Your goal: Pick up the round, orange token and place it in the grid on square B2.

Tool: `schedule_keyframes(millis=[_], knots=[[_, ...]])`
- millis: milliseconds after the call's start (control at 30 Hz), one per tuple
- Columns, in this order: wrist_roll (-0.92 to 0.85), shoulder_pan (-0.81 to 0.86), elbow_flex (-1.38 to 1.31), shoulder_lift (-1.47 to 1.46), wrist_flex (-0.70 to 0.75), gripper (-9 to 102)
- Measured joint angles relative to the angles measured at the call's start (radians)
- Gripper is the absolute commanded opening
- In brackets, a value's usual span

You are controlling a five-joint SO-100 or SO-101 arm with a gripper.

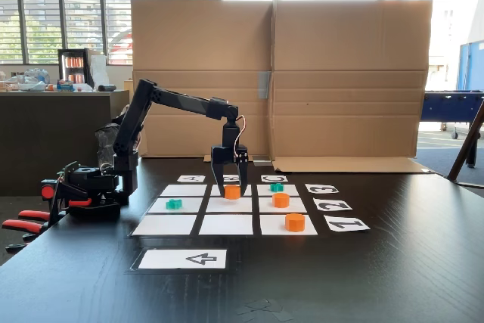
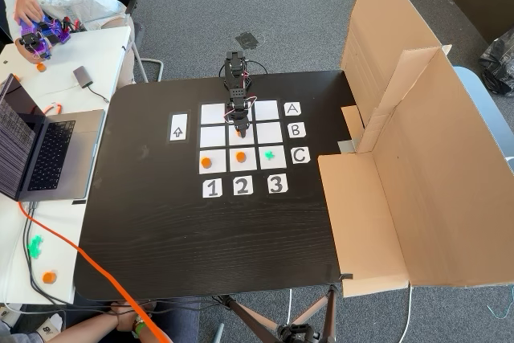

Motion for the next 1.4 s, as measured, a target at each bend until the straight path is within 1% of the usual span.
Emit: schedule_keyframes(millis=[233,333,433,500,600,733,900,1100,1233,1267,1333,1367,1400], knots=[[0.002,0.011,0.028,-0.003,-0.002,-1],[0.002,0.011,0.034,-0.003,-0.003,11],[0.002,0.011,0.044,-0.003,-0.003,26],[0.008,0.014,0.055,-0.003,-0.003,32],[0.017,0.023,0.067,-0.003,-0.003,44],[0.02,0.02,0.11,0.015,-0.003,54],[0.02,0.035,0.204,0.153,-0.052,60],[0.017,0.067,0.41,0.403,-0.173,60],[-0.021,0.13,0.586,0.676,-0.255,58],[-0.029,0.155,0.627,0.73,-0.275,56],[-0.049,0.23,0.689,0.862,-0.314,45],[-0.06,0.272,0.707,0.914,-0.33,36],[-0.064,0.319,0.719,0.969,-0.35,22]])
